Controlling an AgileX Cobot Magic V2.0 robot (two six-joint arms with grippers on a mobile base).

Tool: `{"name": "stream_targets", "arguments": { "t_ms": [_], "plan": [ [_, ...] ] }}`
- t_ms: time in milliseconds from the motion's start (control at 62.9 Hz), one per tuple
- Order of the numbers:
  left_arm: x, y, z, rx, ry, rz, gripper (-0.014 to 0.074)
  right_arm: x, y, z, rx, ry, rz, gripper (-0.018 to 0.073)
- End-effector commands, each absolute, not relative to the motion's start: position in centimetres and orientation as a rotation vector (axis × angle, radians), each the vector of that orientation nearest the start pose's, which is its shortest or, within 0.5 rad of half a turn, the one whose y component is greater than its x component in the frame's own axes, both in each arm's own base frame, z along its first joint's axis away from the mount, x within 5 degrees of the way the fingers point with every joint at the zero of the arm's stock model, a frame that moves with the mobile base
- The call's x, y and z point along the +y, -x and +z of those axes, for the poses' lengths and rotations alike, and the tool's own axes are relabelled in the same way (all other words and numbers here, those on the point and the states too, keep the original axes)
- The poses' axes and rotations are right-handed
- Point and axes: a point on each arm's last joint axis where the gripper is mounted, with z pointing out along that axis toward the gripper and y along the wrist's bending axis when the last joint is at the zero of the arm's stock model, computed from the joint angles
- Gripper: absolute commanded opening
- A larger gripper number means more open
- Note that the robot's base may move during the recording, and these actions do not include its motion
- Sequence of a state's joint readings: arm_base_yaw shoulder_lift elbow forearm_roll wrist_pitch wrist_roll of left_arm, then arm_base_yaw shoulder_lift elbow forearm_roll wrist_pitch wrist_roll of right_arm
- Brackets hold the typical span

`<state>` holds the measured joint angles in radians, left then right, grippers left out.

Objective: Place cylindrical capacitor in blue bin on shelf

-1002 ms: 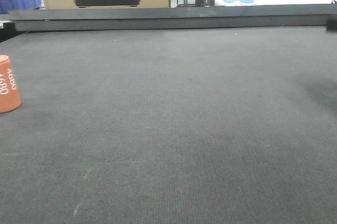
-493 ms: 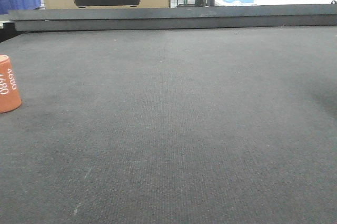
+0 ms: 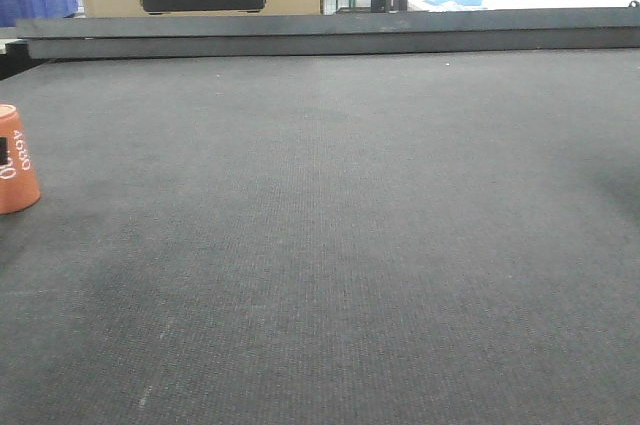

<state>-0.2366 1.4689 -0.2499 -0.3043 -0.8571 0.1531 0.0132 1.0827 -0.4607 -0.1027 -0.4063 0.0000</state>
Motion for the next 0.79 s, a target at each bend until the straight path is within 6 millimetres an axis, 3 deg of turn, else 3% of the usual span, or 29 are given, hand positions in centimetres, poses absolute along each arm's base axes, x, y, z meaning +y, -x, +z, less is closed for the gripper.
{"name": "stream_targets", "arguments": {
  "t_ms": [0, 143, 286, 604, 668, 779],
  "plan": [
    [-3.5, -23.0, 16.3, 1.826, -0.011, 0.011, 0.0517, 0.7, -21.8, 27.5, 1.664, 0.129, -0.032, -0.0153],
    [-4.1, -24.6, 16.0, 1.833, -0.037, 0.005, 0.0517, 0.7, -21.8, 27.4, 1.667, 0.129, -0.032, -0.0153],
    [-4.0, -26.0, 15.6, 1.844, 0.044, 0.018, 0.0517, 0.7, -21.8, 27.4, 1.672, 0.129, -0.032, -0.0153],
    [-4.1, -27.5, 14.5, 1.846, 0.096, 0.006, 0.0505, 0.7, -21.8, 27.3, 1.680, 0.129, -0.033, -0.0153],
    [-4.1, -27.5, 14.5, 1.838, 0.105, 0.003, 0.0460, 0.7, -21.8, 27.3, 1.680, 0.129, -0.033, -0.0153],
    [-4.1, -27.5, 14.7, 1.820, 0.109, 0.005, 0.0210, 0.7, -21.8, 27.3, 1.680, 0.129, -0.033, -0.0153]
  ]
}}
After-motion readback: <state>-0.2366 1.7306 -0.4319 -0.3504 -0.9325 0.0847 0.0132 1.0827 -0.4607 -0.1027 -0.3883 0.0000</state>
